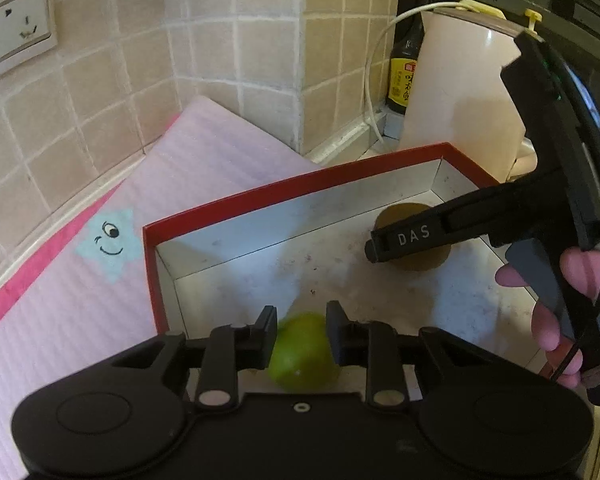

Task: Organize fruits
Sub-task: 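Open the right tool over the box while the left tool releases its apple, then return both tools to the fruit on the mat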

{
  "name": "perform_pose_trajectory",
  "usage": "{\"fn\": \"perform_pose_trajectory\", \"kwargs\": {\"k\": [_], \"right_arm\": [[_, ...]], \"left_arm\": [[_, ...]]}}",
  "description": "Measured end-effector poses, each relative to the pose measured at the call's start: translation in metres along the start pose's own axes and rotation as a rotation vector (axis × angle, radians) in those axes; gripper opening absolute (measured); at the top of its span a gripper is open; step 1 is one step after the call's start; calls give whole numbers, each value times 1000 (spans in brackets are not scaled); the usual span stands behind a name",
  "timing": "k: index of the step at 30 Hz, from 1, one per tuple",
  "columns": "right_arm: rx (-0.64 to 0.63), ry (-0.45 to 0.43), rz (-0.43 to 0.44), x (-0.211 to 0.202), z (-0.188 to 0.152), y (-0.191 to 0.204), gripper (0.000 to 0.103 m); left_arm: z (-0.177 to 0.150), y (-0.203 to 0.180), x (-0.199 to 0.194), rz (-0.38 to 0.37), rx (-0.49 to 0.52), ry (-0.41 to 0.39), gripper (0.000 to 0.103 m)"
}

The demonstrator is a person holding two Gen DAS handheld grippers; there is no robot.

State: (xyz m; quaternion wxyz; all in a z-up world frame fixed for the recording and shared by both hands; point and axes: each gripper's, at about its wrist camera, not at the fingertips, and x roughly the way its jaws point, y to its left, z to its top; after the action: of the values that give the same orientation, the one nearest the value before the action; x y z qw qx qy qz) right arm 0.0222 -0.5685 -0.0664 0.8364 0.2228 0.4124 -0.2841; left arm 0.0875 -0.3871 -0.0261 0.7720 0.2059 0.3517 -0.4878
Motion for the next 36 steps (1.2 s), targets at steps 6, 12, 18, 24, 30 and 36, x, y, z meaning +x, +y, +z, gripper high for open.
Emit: {"fn": "perform_pose_trajectory", "kwargs": {"k": [6,12,18,24,30,36], "right_arm": [[-18,6,-18,3,3,6,68],[-3,-38,-6,-26,3,2,72],[29,-159,12,-82,5,-2,82],[13,-222,81,-122,-5,18,85],[-23,-268,163,-155,-17,47,86],[-85,-327,208,-183,-35,96,94]], "left_arm": [[-3,-2,-2,-3,0,-1,32],[-6,0,-19,-4,-5,-14,48],[-13,10,-87,82,-50,-139,71],[-34,35,-173,223,-128,-266,76],[-69,63,-254,388,-257,-376,79],[-112,87,-312,581,-323,-374,81]]}}
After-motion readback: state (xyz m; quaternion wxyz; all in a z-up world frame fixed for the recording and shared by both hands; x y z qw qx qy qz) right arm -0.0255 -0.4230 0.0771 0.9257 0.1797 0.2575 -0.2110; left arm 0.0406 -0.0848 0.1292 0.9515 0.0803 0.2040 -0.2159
